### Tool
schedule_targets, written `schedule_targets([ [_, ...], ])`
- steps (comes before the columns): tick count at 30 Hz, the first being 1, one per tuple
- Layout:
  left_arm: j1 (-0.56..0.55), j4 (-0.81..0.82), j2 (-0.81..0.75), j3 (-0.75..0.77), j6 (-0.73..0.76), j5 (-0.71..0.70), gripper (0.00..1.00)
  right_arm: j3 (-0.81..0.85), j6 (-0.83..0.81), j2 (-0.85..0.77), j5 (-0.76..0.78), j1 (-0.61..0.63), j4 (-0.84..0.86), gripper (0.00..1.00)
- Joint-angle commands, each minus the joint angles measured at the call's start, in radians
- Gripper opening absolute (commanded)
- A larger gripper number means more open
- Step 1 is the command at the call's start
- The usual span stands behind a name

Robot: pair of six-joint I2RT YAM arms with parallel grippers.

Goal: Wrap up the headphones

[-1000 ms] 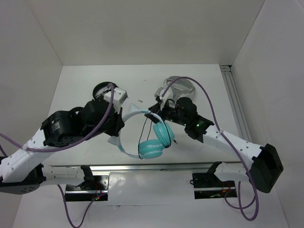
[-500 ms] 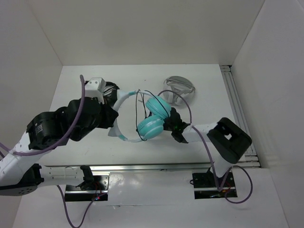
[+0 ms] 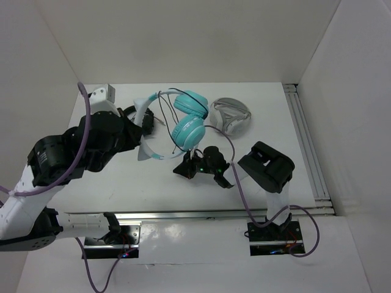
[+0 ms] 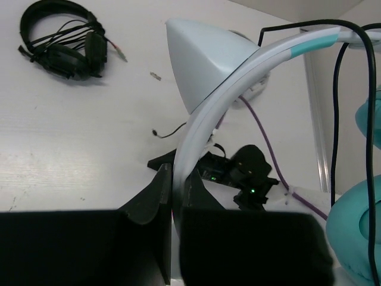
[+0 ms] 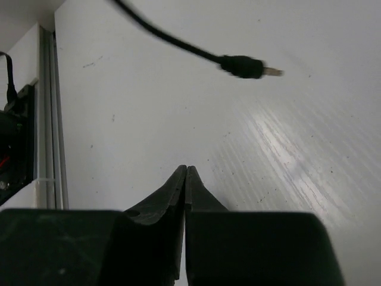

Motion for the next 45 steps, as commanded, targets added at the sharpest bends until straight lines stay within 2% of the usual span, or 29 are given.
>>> schedule_targets([
  [1,0.057,0.098,-0.028,-0.023,-0.021,0.039,0.00,-0.019,-0.012,-0.058,0.066,0.007,0.141,0.06],
  [2,0.081,0.122,-0.028,-0.049,-0.009,0.054,0.00,-0.030,-0.025,-0.073,0.077,0.007,0.121,0.26],
  [4,0.100,0.123,-0.028,-0.059,-0.009,0.076,0.00,-0.054,-0.063,-0.139,0.150,0.028,0.069,0.48],
  [5,0.114,0.123,-0.028,-0.068,0.002,0.091,0.00,-0.069,-0.081,-0.166,0.197,0.042,0.058,0.69],
  [6,0.114,0.133,-0.028,-0.068,0.002,0.106,0.00,-0.083,-0.104,-0.214,0.253,0.057,0.044,1.00],
  [7,0.126,0.133,-0.028,-0.068,0.002,0.106,0.00,-0.083,-0.138,-0.232,0.340,0.071,0.000,1.00],
  [10,0.135,0.146,-0.019,-0.077,0.014,0.143,0.00,-0.083,-0.161,-0.262,0.426,0.083,-0.040,1.00],
  [14,0.135,0.146,-0.009,-0.077,0.014,0.162,0.00,-0.042,-0.171,-0.253,0.439,0.063,-0.050,1.00],
  [19,0.135,0.133,-0.042,-0.086,0.004,0.171,0.00,0.051,-0.190,-0.190,0.429,0.045,-0.065,1.00],
  [24,0.135,0.133,-0.062,-0.086,0.004,0.206,0.00,0.144,-0.168,-0.090,0.304,0.036,-0.042,1.00],
  [25,0.135,0.133,-0.062,-0.086,0.004,0.215,0.00,0.157,-0.154,-0.081,0.287,0.036,-0.042,0.98],
  [27,0.135,0.133,-0.071,-0.086,0.004,0.224,0.00,0.193,-0.145,-0.044,0.275,0.036,-0.030,0.73],
  [28,0.135,0.133,-0.080,-0.077,0.004,0.224,0.00,0.202,-0.144,-0.032,0.285,0.036,-0.030,0.64],
  [29,0.135,0.124,-0.080,-0.077,0.004,0.224,0.00,0.202,-0.135,-0.021,0.285,0.036,-0.030,0.30],
  [30,0.135,0.124,-0.080,-0.077,0.004,0.224,0.00,0.202,-0.135,-0.006,0.285,0.036,-0.030,0.03],
  [31,0.135,0.112,-0.091,-0.065,0.004,0.215,0.00,0.185,-0.116,-0.006,0.310,0.036,0.001,0.00],
  [37,0.144,0.070,-0.091,-0.022,-0.016,0.125,0.00,0.021,-0.049,0.005,0.255,0.048,0.192,0.00],
  [43,0.174,0.080,-0.100,-0.112,-0.088,0.014,0.00,-0.069,-0.059,-0.107,0.372,0.210,0.107,0.00],
  [45,0.213,0.080,-0.100,-0.149,-0.113,-0.010,0.00,-0.086,-0.068,-0.156,0.472,0.298,0.049,0.00],
])
